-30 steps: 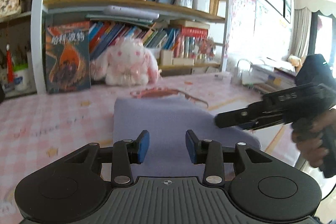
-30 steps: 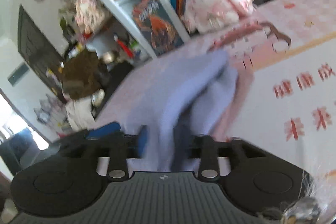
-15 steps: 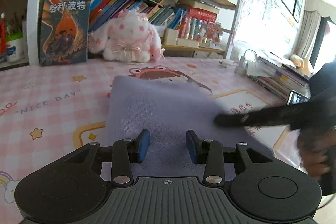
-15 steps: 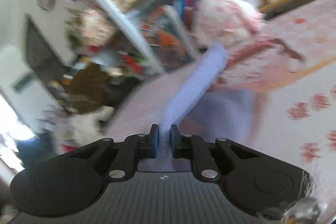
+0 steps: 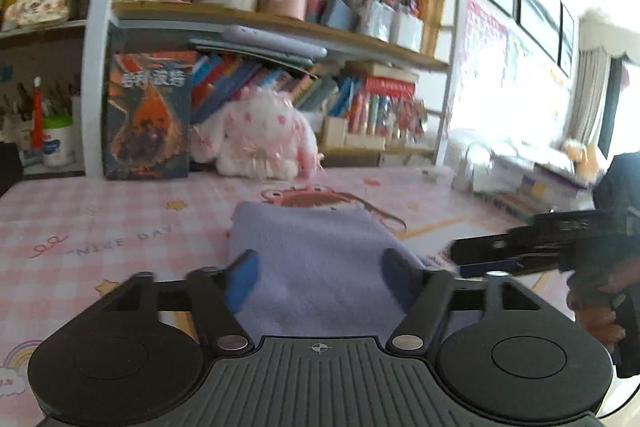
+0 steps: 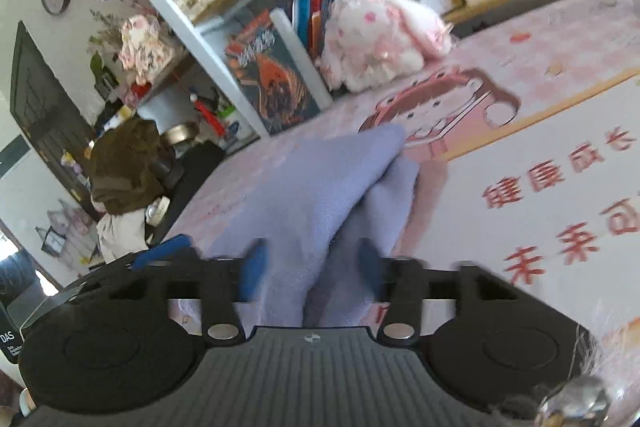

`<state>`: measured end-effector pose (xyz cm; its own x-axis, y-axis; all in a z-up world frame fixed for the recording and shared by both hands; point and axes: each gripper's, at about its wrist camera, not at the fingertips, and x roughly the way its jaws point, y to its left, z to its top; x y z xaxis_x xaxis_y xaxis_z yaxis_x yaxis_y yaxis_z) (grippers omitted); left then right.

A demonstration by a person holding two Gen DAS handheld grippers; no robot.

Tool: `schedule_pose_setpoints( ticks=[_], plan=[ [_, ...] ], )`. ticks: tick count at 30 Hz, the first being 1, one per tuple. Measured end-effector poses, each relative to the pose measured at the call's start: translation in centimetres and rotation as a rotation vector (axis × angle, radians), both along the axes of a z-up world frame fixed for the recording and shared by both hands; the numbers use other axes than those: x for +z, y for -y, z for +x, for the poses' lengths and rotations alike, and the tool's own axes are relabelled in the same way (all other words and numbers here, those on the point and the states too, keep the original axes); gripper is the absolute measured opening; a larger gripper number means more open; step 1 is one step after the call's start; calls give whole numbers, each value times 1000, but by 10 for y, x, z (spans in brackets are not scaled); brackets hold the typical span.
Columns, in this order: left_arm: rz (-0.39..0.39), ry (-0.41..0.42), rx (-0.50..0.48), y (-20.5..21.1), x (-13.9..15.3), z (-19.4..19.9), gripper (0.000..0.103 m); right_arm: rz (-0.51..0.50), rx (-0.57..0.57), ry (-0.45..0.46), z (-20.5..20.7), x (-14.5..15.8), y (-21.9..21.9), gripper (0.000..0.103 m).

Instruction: Fold clothes

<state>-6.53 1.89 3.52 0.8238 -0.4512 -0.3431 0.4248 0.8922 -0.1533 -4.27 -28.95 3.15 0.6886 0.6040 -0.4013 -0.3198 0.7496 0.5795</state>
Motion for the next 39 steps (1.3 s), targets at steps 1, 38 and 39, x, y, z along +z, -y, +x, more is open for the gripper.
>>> schedule_pose_setpoints(
  ticks=[1, 38, 39],
  plan=[
    [-24, -18, 10, -7, 1, 2, 78, -2, -24, -4, -2, 2, 4, 86],
    [-396, -464, -6, -44, -53, 1, 55, -171, 171, -104, -14, -11, -10, 39],
    [-401, -463, -3, -46, -54, 2, 56, -155, 171, -120, -14, -13, -7, 42]
  ],
)
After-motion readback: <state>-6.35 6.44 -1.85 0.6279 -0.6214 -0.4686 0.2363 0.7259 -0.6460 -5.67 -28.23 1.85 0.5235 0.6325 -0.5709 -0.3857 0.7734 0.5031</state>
